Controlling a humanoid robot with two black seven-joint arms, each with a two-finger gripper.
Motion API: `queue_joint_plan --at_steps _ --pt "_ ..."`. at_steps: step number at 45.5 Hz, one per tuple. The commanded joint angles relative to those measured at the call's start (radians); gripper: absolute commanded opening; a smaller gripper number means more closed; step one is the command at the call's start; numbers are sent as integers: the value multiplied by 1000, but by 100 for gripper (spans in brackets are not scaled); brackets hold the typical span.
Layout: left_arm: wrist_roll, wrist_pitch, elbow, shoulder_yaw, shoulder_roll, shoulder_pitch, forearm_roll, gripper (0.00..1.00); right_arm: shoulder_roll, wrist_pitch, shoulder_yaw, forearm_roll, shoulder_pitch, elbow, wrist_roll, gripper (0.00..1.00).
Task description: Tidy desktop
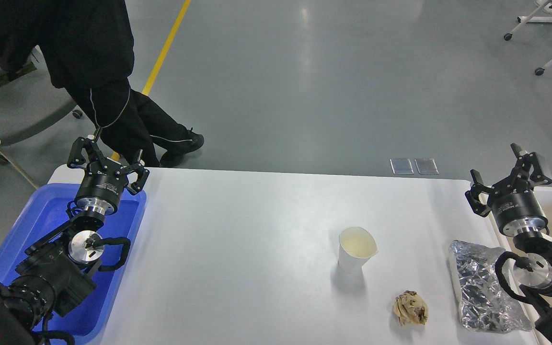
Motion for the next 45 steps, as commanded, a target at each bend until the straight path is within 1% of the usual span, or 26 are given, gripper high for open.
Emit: queue_joint_plan --at_steps 1,31,37,45 --pt "0 0 0 0 0 0 0 100 20 -3 -3 1 6 -59 1 100" --pt "0 0 0 0 0 0 0 100 20 7 -11 1 31 -67 4 100" --pt "0 0 0 0 0 1 0 100 -9 10 0 1 19 -72 2 100" --pt "0 0 0 0 0 2 0 100 -12 5 -3 1 32 -68 4 100"
